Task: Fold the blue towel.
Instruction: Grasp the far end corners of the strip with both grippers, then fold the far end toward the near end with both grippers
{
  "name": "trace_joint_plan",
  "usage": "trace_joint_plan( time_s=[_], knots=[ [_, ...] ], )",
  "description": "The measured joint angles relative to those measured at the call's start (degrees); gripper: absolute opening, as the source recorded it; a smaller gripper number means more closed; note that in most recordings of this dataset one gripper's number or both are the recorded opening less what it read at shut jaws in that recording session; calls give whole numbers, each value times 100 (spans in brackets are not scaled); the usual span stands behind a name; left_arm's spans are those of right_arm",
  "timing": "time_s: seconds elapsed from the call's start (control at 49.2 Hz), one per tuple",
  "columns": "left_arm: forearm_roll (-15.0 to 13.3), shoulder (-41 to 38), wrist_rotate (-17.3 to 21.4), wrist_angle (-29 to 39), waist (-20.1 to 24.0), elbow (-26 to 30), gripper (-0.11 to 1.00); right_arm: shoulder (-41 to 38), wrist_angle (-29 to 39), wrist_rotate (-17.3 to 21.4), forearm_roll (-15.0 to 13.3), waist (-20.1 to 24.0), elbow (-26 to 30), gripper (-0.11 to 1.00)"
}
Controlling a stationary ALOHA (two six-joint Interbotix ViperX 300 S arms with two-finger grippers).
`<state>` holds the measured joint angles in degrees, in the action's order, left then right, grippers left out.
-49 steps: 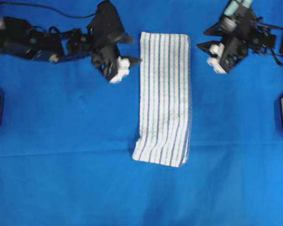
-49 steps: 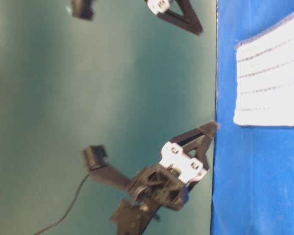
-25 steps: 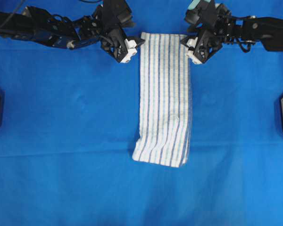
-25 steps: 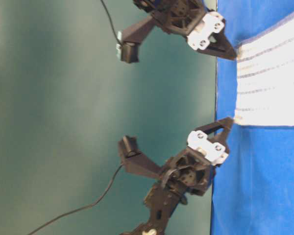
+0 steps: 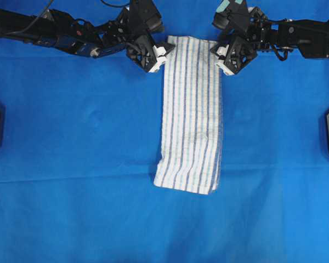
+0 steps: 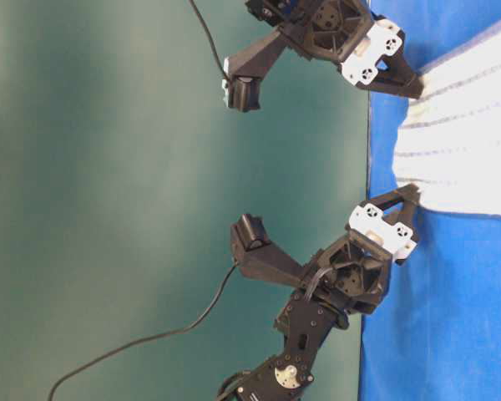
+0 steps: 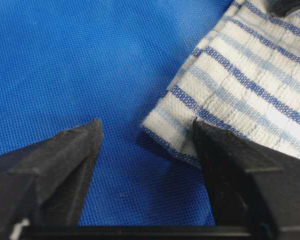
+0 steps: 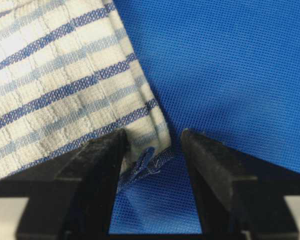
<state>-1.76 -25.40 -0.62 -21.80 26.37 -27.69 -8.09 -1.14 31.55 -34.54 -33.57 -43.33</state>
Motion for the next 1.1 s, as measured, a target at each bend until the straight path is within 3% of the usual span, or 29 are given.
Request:
trace_joint_plan(
  time_s=[0.061, 0.183, 0.285, 0.712, 1.098],
  knots=[
    [0, 0, 26, 0, 18, 0, 50, 0, 0, 0, 0, 0, 0, 42],
    [-9, 0, 123, 18, 0, -9, 19, 0, 0, -18, 0, 0, 0, 11],
    [0, 0, 264, 26, -79, 0, 2, 0, -9, -26, 0, 0, 0, 8],
    [0, 26, 360, 167, -88, -35, 2, 0, -105, -26, 0, 0, 0, 8],
    [0, 448, 589, 466, 255, 9, 2, 237, -97, -35, 0, -237, 141, 8]
  ],
)
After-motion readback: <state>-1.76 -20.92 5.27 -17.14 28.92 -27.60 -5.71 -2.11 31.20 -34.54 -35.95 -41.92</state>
